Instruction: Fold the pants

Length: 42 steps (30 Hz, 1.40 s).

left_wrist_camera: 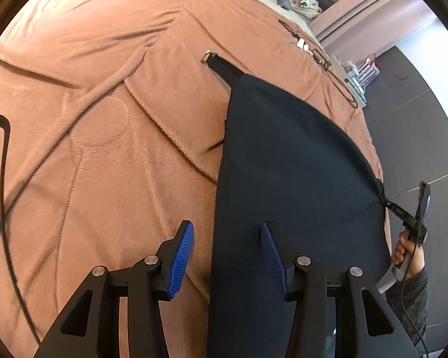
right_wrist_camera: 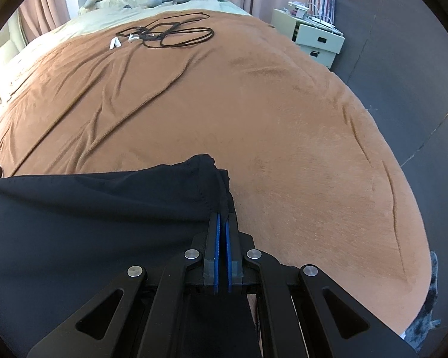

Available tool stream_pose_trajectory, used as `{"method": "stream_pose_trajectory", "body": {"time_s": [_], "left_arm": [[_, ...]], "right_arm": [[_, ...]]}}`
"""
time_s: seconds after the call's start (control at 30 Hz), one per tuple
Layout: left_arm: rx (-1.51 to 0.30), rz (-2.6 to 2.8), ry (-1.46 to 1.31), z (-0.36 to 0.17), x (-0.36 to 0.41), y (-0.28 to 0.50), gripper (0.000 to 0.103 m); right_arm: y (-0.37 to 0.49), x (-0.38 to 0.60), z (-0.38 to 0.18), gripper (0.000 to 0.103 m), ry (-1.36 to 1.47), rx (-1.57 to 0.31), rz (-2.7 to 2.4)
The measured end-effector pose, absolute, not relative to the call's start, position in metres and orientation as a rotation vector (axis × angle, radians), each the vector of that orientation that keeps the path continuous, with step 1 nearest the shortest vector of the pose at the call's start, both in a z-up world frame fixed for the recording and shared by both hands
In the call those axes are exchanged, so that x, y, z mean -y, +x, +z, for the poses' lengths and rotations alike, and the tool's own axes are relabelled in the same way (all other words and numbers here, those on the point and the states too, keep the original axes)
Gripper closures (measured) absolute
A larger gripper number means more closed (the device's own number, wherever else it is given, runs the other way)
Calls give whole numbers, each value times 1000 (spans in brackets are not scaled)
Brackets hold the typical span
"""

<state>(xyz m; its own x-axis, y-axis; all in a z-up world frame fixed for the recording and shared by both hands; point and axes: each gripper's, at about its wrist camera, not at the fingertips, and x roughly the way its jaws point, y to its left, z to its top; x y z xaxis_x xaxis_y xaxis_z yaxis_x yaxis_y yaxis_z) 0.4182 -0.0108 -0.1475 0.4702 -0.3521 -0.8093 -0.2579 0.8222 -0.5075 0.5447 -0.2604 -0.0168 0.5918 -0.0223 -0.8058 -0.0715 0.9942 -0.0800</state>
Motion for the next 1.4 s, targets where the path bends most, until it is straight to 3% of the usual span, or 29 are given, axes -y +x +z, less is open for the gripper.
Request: {"method": "stream_pose_trajectory", "body": {"time_s": [0.13,0.23,0.3,0.37,0.5,0.7,0.87,1.07,1.1,1.13,1.17,1.4], "left_arm": [[-1120,-73,-623,-155,14,424,57],[-1123,-75,-618,-156,15,426,58],[-1125,-77,-617,-157,15,427,59],[-1126,-78,-617,-157,15,427,60],[-1128,-85,-621,-158,14,426,60],[-1128,-108,-672,-163,13,422,71],[-1142,-107,-693,-167,13,422,72],[-1152,-109,-684,-166,16,425,73],[-1146,-116,-695,-166,16,424,77],[-1144,-120,-701,-166,15,423,92],[-1143,-126,-703,-165,14,423,96],[-1076,-124,-687,-143,9,416,100]], "right_arm": [[539,272,-13,101,-58,-931,65],[530,282,-6,89,-28,-923,93],[522,288,-3,49,-16,-914,122],[511,296,2,37,0,-887,145],[495,313,-2,37,43,-911,230],[490,343,-26,37,64,-1001,294],[497,361,-39,57,128,-1051,339],[499,379,-44,58,186,-1073,346],[496,379,-44,59,188,-1073,346],[496,381,-43,59,191,-1072,345],[497,382,-43,59,194,-1072,346],[483,376,-40,62,199,-1058,347]]}}
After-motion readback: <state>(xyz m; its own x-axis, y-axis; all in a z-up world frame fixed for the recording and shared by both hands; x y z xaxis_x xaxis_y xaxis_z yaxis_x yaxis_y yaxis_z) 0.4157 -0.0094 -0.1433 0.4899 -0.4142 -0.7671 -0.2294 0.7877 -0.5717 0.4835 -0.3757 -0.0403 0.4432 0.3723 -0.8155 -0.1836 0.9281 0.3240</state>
